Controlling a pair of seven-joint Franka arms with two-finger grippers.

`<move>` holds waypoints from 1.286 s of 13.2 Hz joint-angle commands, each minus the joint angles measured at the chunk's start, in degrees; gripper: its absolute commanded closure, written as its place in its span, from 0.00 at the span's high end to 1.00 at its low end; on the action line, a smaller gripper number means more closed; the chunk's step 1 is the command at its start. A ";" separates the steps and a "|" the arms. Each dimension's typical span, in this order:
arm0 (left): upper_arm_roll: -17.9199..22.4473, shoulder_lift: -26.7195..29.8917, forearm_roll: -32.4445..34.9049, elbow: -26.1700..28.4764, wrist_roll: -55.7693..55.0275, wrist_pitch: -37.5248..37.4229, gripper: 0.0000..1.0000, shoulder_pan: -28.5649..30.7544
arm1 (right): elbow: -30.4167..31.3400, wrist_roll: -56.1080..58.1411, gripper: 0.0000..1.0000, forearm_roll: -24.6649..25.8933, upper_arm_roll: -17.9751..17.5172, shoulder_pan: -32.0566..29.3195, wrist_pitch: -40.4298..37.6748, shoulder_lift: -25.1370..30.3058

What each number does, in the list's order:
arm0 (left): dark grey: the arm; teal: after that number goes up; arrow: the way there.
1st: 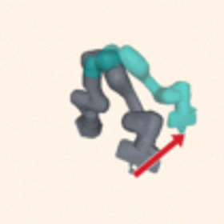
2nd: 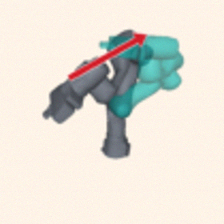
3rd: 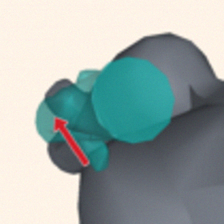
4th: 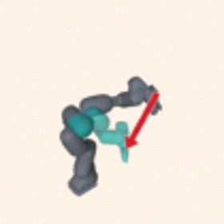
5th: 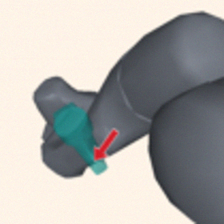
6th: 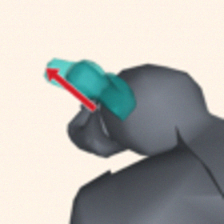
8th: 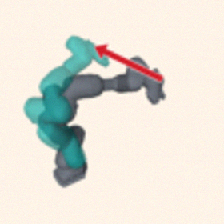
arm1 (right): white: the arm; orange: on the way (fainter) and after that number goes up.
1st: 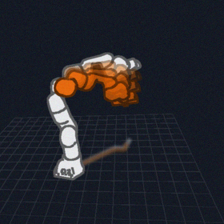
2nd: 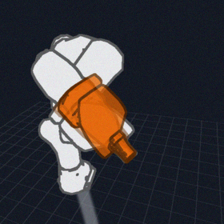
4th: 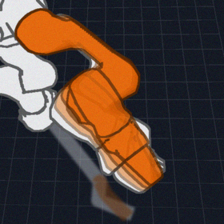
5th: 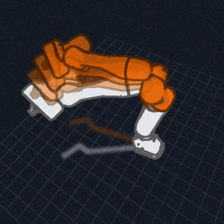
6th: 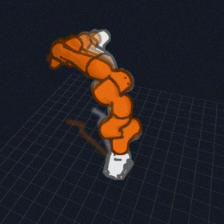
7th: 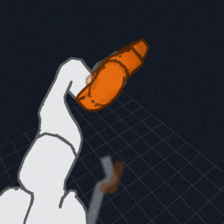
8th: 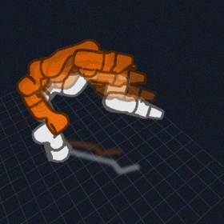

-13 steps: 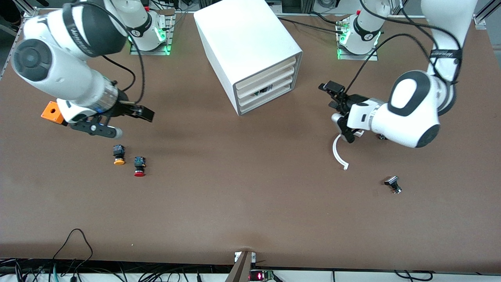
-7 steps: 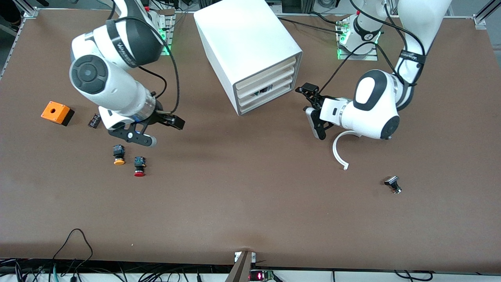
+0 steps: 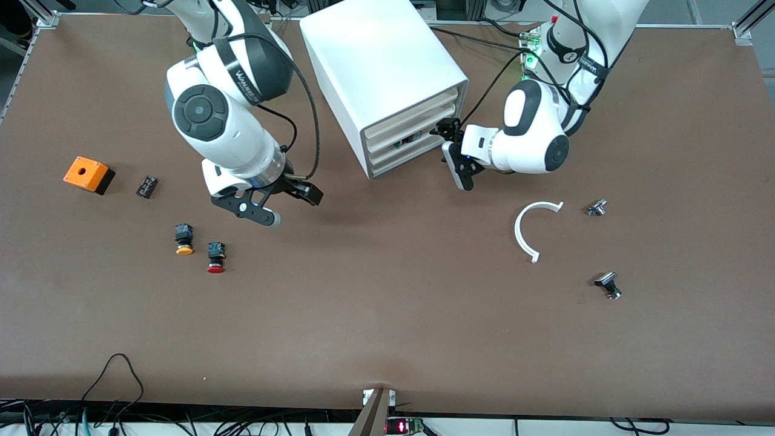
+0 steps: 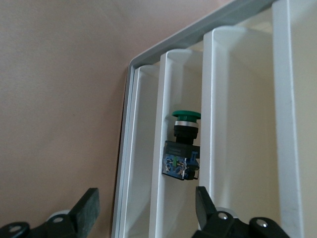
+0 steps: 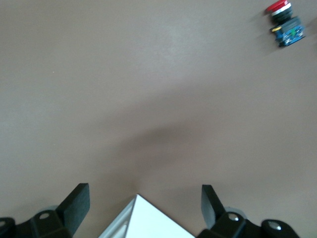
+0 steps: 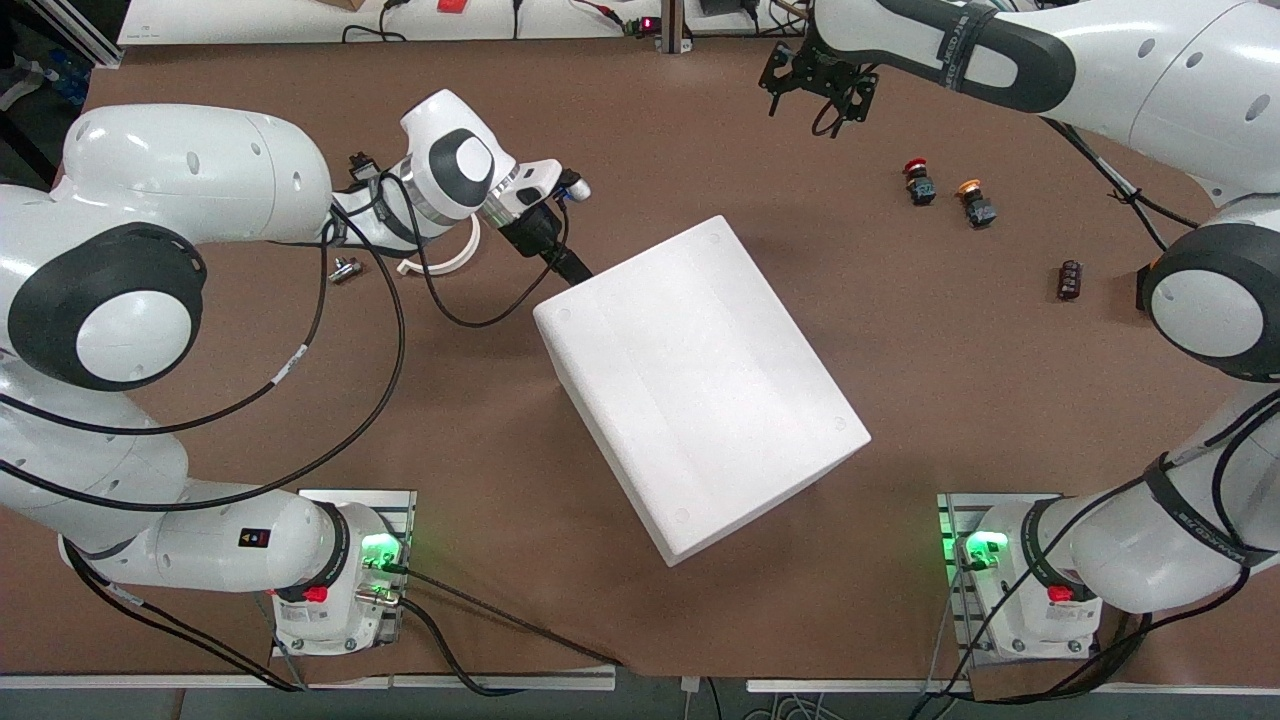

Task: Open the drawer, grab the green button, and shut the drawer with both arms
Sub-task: 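Pull the drawer open with the left gripper while the right gripper moves above it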

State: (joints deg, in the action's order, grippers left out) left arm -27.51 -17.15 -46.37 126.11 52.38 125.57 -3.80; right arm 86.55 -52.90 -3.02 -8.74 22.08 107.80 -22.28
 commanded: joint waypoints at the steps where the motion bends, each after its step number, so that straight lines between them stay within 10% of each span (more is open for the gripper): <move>1: -0.35 2.30 -1.70 3.17 6.22 1.52 0.85 0.73 | -4.37 -5.00 1.00 0.03 0.48 2.52 -0.23 -3.29; 7: -2.10 1.51 -4.32 6.51 11.17 7.32 0.59 0.37 | -5.78 -13.71 1.00 0.12 0.48 6.22 0.65 -5.41; 17: -3.16 -5.34 -24.71 9.15 34.99 11.28 0.52 0.11 | -16.05 -25.57 1.00 0.21 0.57 11.14 1.27 -12.69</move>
State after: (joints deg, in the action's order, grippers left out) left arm -29.97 -21.80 -67.88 135.04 83.70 135.68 -3.53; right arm 75.57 -75.58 -3.01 -8.71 31.81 109.66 -31.97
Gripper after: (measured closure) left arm 0.401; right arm 0.000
